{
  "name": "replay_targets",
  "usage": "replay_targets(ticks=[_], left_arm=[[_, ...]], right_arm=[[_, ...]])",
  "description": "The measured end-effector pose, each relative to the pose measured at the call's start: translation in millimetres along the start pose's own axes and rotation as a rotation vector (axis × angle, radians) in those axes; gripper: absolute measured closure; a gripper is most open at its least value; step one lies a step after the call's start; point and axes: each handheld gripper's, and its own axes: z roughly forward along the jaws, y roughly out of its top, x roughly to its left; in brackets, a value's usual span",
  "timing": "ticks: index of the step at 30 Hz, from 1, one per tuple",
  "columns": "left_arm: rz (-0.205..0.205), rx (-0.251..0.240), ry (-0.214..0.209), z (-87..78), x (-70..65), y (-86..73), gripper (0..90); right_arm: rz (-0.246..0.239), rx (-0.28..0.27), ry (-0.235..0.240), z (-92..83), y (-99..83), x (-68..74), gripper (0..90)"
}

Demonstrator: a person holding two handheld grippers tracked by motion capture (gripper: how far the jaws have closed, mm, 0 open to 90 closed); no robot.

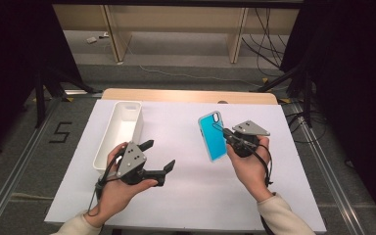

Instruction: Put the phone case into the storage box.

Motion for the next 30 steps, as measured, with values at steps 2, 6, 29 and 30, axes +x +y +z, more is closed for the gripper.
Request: replay_targets(ticks=[2, 6, 29, 30], left_arm=[[-0.001, 0.005, -0.005, 4.3, -3.8, 2.3, 15.1], [0.004, 0.014, -0.012, 12.5, -8.4, 6.4, 16.2], [0.036, 0.025, 0.009, 52.9, -19.6, 17.5, 35.8], [0.039, 0.026, 0.014, 54.3, -19.4, 17.7, 36.5]], right_arm=[[-0.002, -0.004, -0.002, 0.9, 0.0, 3.0, 89.3], [-0.011, -0.005, 0.009, 1.4, 1.0, 7.6, 89.3], [-0.024, -0.039, 0.012, 5.2, 5.5, 26.9, 89.2], [-0.008, -0.034, 0.026, 5.5, 5.4, 29.2, 89.2]])
